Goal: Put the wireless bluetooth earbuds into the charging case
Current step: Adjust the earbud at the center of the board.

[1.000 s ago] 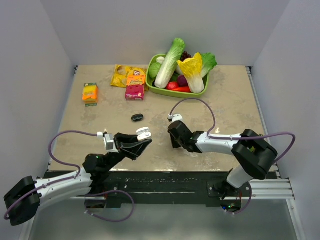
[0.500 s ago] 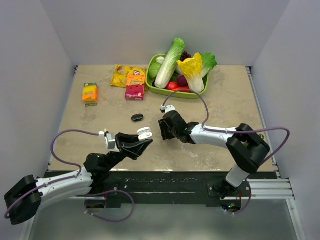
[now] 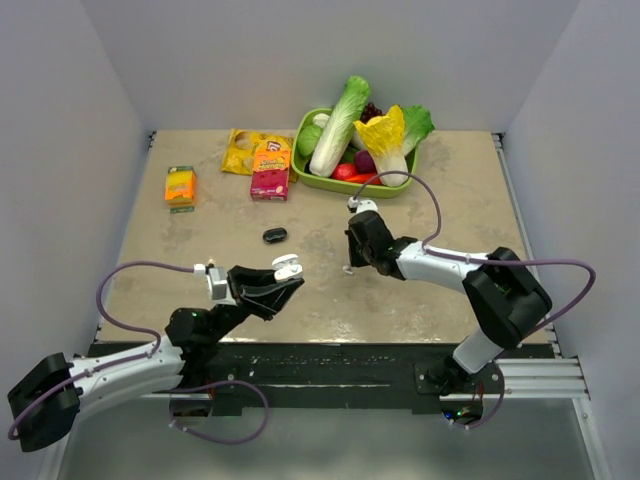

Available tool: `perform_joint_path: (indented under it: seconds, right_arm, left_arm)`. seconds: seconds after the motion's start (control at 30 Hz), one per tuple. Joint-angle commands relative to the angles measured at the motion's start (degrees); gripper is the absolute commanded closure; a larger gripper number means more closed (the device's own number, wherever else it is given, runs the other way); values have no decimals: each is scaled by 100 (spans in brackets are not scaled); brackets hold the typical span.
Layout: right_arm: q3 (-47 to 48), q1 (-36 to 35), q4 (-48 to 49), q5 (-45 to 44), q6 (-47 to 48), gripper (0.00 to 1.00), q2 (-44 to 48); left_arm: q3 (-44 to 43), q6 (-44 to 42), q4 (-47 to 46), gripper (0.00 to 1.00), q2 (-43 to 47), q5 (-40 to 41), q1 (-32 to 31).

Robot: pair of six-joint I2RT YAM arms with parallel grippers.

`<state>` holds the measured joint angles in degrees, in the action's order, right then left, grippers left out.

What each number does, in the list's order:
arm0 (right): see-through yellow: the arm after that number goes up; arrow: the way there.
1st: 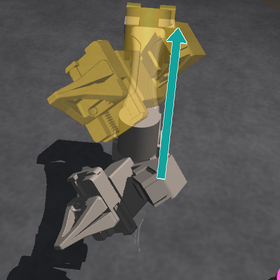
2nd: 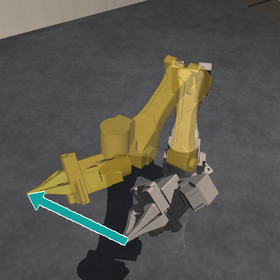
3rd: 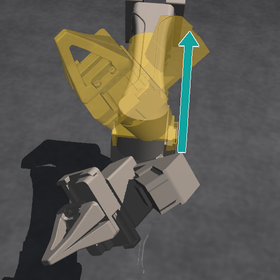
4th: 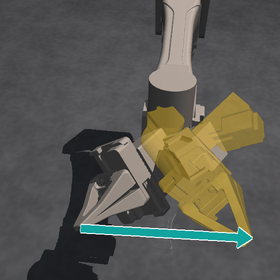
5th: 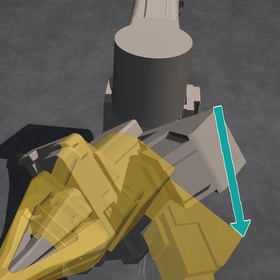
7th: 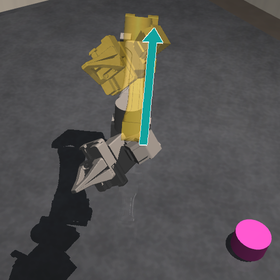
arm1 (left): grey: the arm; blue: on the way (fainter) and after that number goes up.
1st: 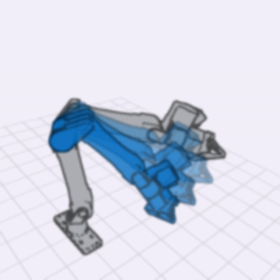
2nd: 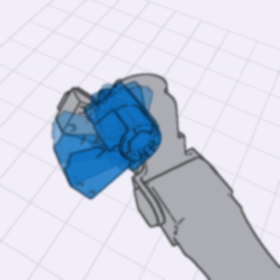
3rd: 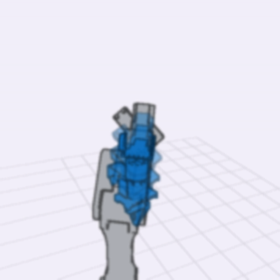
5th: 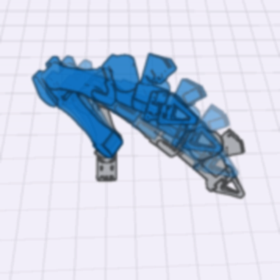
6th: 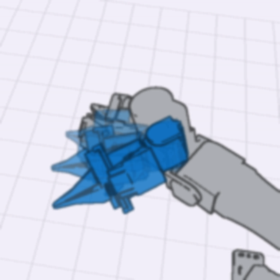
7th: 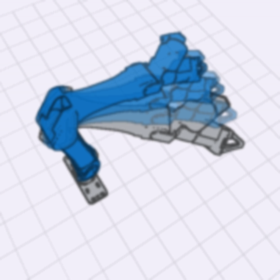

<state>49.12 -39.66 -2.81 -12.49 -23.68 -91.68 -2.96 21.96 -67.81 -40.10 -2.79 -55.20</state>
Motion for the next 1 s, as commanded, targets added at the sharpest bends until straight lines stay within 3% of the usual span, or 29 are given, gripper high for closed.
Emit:
perform_joint_path:
  seconds: [0.0,0.5,0.9,0.97]
  right_arm:
    - [-148,-24,140,18,-119,100,-69]
    - [-816,-138,413,607,-251,100,45]
    - [-720,-508,8,485,-392,100,290]
    - [-676,-499,-114,389,-409,91,387]
  left_arm:
    - [639,28,-110,100,186,-3,-26]
    - [736,72,-259,100,72,41,-26]
    - [744,125,-391,100,-69,-3,-26]
    - [753,116,-365,100,-60,-3,-26]
